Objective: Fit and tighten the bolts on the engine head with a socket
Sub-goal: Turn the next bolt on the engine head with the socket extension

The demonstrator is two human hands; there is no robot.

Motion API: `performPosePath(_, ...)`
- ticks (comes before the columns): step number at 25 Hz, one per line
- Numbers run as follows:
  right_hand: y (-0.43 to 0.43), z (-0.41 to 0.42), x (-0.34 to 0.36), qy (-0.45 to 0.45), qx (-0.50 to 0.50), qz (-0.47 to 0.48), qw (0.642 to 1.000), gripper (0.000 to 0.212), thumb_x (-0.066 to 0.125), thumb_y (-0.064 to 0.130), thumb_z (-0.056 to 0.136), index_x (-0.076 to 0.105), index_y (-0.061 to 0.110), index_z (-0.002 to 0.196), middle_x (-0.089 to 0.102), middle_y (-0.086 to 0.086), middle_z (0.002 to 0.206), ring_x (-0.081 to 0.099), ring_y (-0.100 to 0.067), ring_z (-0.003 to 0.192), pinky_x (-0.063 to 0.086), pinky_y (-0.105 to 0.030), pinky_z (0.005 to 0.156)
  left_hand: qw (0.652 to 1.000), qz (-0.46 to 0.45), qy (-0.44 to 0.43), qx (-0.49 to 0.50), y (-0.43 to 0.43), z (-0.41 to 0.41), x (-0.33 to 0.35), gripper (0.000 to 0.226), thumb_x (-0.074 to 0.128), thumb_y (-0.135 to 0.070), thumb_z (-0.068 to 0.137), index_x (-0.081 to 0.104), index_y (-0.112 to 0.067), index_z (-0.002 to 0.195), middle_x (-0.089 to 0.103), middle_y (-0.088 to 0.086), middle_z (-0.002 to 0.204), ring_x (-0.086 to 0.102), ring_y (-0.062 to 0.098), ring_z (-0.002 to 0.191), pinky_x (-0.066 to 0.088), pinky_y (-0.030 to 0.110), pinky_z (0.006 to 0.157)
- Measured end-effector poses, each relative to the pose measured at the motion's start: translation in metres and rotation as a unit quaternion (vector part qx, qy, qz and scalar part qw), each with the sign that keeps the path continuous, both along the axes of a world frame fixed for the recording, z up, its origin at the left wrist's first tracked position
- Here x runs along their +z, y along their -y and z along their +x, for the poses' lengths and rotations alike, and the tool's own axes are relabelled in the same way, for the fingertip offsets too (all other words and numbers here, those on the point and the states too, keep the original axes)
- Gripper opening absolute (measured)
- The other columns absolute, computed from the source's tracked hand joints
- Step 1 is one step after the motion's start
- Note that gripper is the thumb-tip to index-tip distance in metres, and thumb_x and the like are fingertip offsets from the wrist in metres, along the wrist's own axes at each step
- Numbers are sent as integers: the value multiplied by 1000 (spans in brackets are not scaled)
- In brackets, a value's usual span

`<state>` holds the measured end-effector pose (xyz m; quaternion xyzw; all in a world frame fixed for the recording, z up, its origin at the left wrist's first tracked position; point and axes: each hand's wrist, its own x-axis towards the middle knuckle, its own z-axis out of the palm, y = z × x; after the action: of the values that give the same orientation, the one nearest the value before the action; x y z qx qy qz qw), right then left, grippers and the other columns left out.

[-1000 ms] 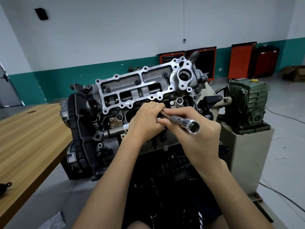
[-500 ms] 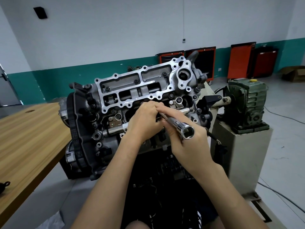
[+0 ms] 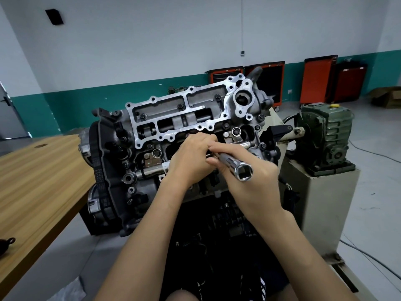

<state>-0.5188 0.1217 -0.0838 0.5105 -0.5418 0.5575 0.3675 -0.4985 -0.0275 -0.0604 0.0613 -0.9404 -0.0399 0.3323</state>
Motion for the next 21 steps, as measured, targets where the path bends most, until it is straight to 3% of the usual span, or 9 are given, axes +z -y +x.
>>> performPosePath(3, -3, 0, 1, 25, 6, -31, 999, 20, 76, 13, 81, 72, 2, 97, 72, -6, 85, 68, -21, 74, 51, -28, 66, 1000, -12, 7, 3, 0, -1, 0, 15, 50, -26, 83, 55, -14, 90, 55, -4, 93, 44, 16, 90, 34, 26, 73)
performPosePath(7, 0, 4, -7, 3, 3, -1, 1000, 28, 67, -13, 81, 66, -8, 108, 71, -11, 107, 66, -17, 100, 53, -27, 90, 999, 19, -24, -13, 0, 0, -1, 10, 53, -18, 80, 57, -19, 89, 53, -12, 90, 35, 1, 85, 26, 16, 65)
performPosePath(9, -2, 2, -5, 8, -6, -9, 1000, 30, 72, -14, 77, 69, -4, 105, 73, -7, 97, 69, -16, 87, 55, -24, 79, 1000, -2, -14, -10, 1, -1, -1, 8, 54, -19, 80, 54, -16, 87, 54, -8, 88, 38, 7, 84, 26, 17, 67)
performPosePath(12, -5, 0, -1, 24, -15, -29, 999, 26, 83, 1, 73, 72, 2, 97, 73, -5, 78, 65, -27, 60, 50, -29, 57, 1000, -22, 9, 4, 2, -2, 0, 11, 56, -23, 80, 53, -15, 87, 52, -5, 88, 43, 15, 86, 34, 26, 74)
performPosePath(14, -5, 1, -1, 24, 1, -22, 999, 24, 79, 9, 78, 70, 1, 99, 72, -7, 85, 68, -26, 70, 52, -31, 63, 1000, -14, 5, -2, 0, -1, 1, 8, 55, -23, 81, 52, -16, 85, 52, -7, 88, 42, 14, 85, 34, 26, 73)
performPosePath(17, -1, 5, -4, 16, 49, 19, 998, 26, 65, -9, 85, 65, -7, 110, 70, -12, 108, 67, -19, 100, 53, -30, 88, 1000, 8, -10, -10, -2, 2, 2, 4, 52, -17, 79, 50, -19, 82, 49, -11, 84, 39, 10, 84, 25, 17, 61)
performPosePath(19, -1, 3, -2, 7, 35, 29, 999, 27, 68, -14, 81, 67, -5, 107, 71, -10, 105, 68, -17, 95, 54, -27, 85, 1000, -2, -2, -1, -2, 2, 2, 7, 51, -19, 81, 54, -17, 87, 52, -9, 87, 40, 11, 86, 23, 19, 60)
performPosePath(21, -4, -1, 1, 13, 7, 7, 1000, 24, 78, -5, 77, 71, -1, 100, 74, -8, 89, 69, -21, 76, 54, -28, 69, 1000, -19, 3, -3, -2, 1, 2, 10, 53, -22, 82, 54, -14, 89, 53, -5, 89, 42, 13, 87, 24, 21, 66)
